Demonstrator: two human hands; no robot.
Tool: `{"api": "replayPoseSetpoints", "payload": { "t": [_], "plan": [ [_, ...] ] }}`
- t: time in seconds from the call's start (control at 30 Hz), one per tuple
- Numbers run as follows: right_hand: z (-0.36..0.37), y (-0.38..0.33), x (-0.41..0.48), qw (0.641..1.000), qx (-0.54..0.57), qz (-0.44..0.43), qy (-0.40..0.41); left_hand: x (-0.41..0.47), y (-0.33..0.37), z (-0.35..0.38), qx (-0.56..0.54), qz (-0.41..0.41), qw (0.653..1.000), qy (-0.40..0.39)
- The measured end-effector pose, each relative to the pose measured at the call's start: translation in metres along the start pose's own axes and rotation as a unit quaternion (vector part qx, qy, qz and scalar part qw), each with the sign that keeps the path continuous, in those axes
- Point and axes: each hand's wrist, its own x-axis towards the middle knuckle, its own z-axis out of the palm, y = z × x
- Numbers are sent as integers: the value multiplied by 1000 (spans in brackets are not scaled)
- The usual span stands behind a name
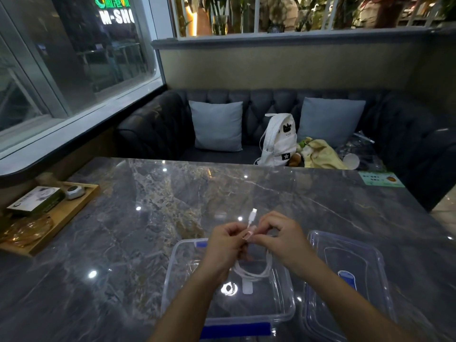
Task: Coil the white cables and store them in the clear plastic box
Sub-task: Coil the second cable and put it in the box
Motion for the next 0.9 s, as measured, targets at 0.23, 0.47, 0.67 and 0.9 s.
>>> {"api": "replayPoseSetpoints", "payload": {
  "t": [0.23,0.47,0.67,0.9],
  "plan": [
    [4,8,-2,1000,-15,4,16,-9,2,-6,11,27,996,-86],
    [11,14,-2,998,-49,16,35,-7,-6,-9,21,28,999,-5],
    [-1,16,1,989,-136,-46,-29,-3,-7,-9,-53,-18,997,46],
    [-24,22,-4,951,-201,-64,-224,4,-10,-12,-81,-113,989,55]
  ]
}}
